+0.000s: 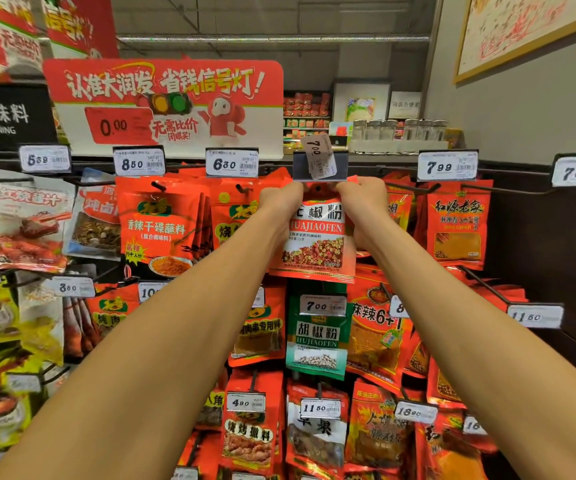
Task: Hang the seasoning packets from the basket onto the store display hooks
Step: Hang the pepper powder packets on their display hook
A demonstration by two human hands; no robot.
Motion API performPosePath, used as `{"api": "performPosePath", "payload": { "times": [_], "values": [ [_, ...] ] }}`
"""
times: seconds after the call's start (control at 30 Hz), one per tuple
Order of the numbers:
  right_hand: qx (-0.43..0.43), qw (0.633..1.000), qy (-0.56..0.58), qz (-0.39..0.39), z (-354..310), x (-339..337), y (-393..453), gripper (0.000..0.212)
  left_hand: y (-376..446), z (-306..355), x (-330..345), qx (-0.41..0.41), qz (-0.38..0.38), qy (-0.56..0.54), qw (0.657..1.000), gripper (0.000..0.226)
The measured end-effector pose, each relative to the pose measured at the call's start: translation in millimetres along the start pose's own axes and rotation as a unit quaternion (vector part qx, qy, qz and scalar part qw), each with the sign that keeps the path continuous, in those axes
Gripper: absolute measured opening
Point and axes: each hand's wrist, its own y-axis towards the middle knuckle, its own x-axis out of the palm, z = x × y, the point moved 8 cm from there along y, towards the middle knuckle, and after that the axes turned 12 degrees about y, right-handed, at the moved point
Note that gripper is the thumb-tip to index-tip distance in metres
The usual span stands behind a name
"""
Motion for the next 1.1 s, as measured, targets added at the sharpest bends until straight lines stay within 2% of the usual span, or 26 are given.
{"api": "performPosePath", "payload": {
  "times": [0.13,0.2,0.3,0.4,0.43,0.5,0.57,0.67,0.77,0.87,1.0,1.1],
  "values": [
    [0.008,1.0,-0.013,-0.002,-1,-1,-2,0.007,-8,-1,2,-0.025,-0.031,-0.009,0.999,0.05],
    [0.0,1.0,-0.025,0.009,-4,-3,-1,0.009,-13,1,1,-0.027,-0.032,-0.009,0.999,0.055],
    [0.01,0.999,-0.028,0.013,-1,-4,-1,0.008,-17,2,-6,-0.003,0.005,0.015,1.0,0.045],
    [0.053,0.999,0.003,0.007,16,-5,-1,0.011,-18,-3,-14,0.053,0.041,0.06,0.996,0.018],
    [0.06,0.998,0.01,0.007,21,-4,-2,0.014,-18,-5,-17,0.071,0.05,0.077,0.993,0.015],
    [0.044,0.999,-0.005,0.017,24,-5,-1,0.013,-19,-8,-23,0.097,0.065,0.108,0.987,0.017],
    [0.031,0.999,0.001,0.013,29,-6,0,0.021,-22,-6,-33,0.12,0.088,0.139,0.979,0.008],
    [0.037,0.999,0.036,-0.015,41,-7,0,0.018,-23,-9,-46,0.134,0.103,0.174,0.97,0.029],
    [0.007,1.0,-0.022,0.009,39,-8,8,0.02,-26,-17,-50,0.127,0.091,0.154,0.976,0.017],
    [-0.031,0.995,-0.094,0.027,30,0,27,0.025,-30,-24,-53,0.117,0.082,0.129,0.981,0.017],
    [-0.017,0.98,-0.195,0.046,32,6,49,0.048,-33,-31,-56,0.115,0.065,0.117,0.984,0.007],
    [-0.013,0.975,-0.217,0.045,33,11,58,0.057,-36,-36,-57,0.114,0.045,0.105,0.987,0.015]
  ]
}}
